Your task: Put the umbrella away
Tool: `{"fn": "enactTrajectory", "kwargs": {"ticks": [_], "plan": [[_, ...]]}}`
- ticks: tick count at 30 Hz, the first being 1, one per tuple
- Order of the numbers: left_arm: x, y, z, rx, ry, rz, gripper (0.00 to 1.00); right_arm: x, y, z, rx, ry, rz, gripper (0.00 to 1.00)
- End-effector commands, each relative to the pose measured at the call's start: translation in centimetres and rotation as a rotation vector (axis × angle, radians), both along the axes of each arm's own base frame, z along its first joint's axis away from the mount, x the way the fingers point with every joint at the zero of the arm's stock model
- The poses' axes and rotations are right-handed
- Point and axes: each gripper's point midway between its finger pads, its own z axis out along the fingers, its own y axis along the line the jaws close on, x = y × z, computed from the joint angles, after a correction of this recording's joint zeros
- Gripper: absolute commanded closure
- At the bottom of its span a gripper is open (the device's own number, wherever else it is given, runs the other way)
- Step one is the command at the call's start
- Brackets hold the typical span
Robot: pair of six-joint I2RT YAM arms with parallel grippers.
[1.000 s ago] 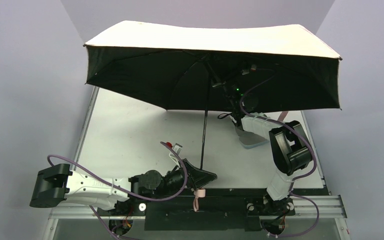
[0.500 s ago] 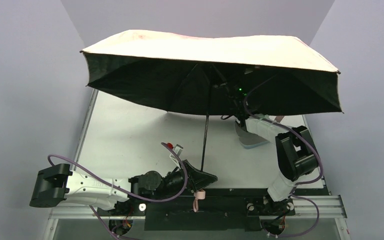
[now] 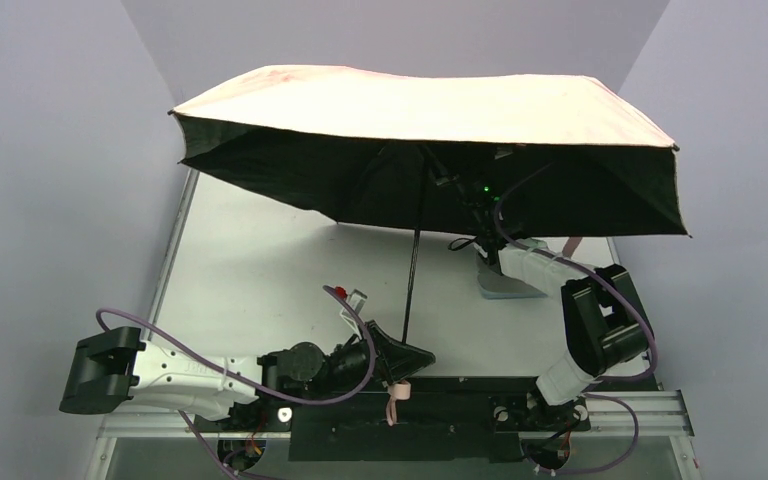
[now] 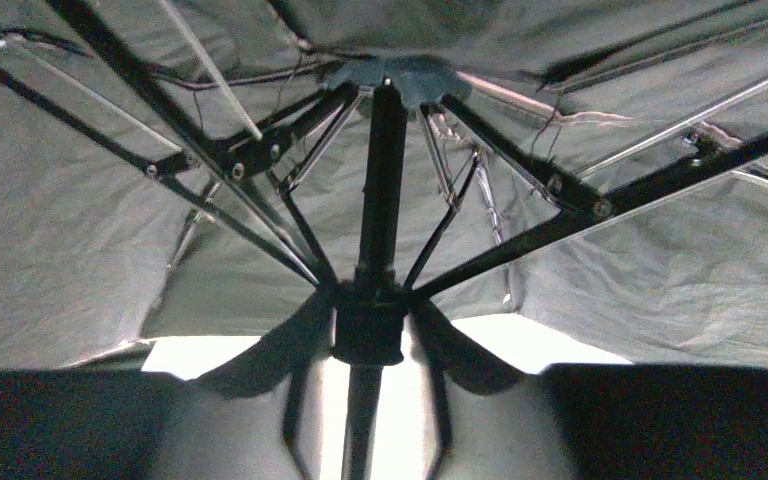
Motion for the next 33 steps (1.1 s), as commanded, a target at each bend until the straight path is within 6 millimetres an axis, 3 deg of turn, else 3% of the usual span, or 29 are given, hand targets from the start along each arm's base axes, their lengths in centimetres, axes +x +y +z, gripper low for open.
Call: {"fn": "enactTrajectory", "kwargs": {"ticks": [1, 3, 8, 9, 10, 12, 14, 17, 24, 29, 33], "plan": [[-0.4, 0.2, 2.8, -0.09, -0.042, -0.011, 1.0, -0.3, -1.1, 1.2, 0.016, -0.024, -0.049, 0.86], [-0.4, 0.2, 2.7, -0.088, -0.042, -0.009, 1.0, -0.3, -1.1, 1.0, 0.001, -0.018, -0.055, 0.99], [-0.2, 0.2, 2.3, -0.073, -0.042, -0.001, 1.0, -0.6, -0.6, 1.1, -0.039, -0.024, -0.045, 1.0], [-0.2, 0.2, 2.2, -0.068, -0.043, 0.001, 1.0, -0.7, -0.3, 1.2, -0.062, -0.028, -0.036, 0.95], [-0.1, 0.2, 2.3, -0.068, -0.043, 0.005, 1.0, -0.7, -0.1, 1.1, -0.08, -0.025, -0.032, 0.62], [0.0, 0.3, 2.2, -0.057, -0.048, 0.013, 1.0, -0.9, 0.4, 0.3, -0.155, -0.019, -0.035, 0.21], [0.3, 0.4, 2.2, -0.044, -0.054, 0.03, 1.0, -1.5, 0.4, -0.5, -0.233, -0.001, -0.056, 0.15], [0.9, 0.6, 1.8, -0.005, -0.064, 0.062, 1.0, -1.9, 0.6, -3.5, -0.379, 0.077, -0.074, 0.14], [2.1, 0.7, 0.7, 0.105, -0.092, 0.124, 1.0, -3.7, -1.6, -7.2, -0.725, 0.176, -0.204, 0.13], [2.5, 0.1, 0.7, 0.152, -0.11, 0.142, 1.0, -4.5, -2.5, -6.7, -0.916, 0.171, -0.332, 0.13], [2.4, -0.6, 0.3, 0.177, -0.12, 0.132, 1.0, -3.9, -2.5, -4.7, -0.953, 0.168, -0.372, 0.14]]}}
